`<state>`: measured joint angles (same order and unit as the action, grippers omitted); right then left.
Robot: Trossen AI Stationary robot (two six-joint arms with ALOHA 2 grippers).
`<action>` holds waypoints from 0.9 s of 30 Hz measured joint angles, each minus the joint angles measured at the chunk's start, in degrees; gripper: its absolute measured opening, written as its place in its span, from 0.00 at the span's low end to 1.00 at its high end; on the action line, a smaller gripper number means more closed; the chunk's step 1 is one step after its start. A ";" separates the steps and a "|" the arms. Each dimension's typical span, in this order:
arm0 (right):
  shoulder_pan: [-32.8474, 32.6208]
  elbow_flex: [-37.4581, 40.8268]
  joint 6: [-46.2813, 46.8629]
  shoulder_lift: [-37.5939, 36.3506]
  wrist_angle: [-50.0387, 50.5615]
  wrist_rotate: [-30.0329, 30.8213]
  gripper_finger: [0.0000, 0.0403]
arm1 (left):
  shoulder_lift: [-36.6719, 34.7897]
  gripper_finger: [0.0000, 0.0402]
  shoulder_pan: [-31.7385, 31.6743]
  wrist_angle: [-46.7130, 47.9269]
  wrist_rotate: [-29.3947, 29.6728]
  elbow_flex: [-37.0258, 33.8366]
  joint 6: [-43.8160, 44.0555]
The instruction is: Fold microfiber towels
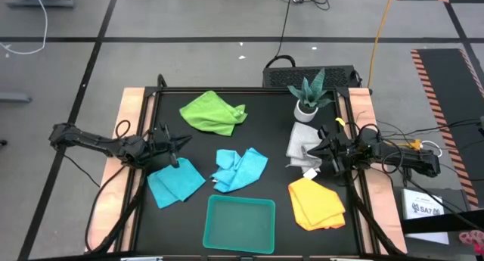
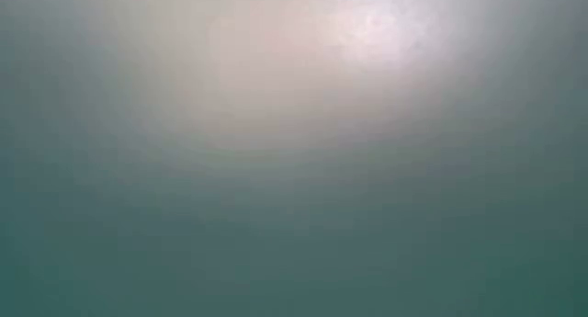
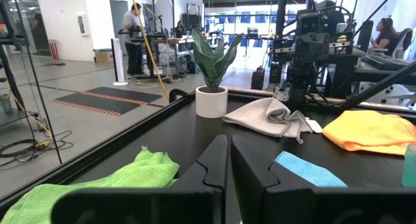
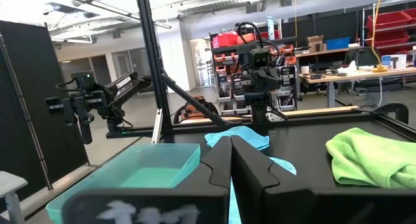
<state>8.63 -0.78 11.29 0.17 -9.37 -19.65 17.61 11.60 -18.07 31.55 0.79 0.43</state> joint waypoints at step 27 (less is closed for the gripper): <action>-0.01 0.00 3.46 0.00 -7.66 13.04 0.00 | -0.01 0.06 0.01 0.01 0.00 0.01 0.00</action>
<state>8.62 -0.78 14.75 0.17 -17.03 -6.61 17.61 11.60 -18.06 31.55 0.80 0.43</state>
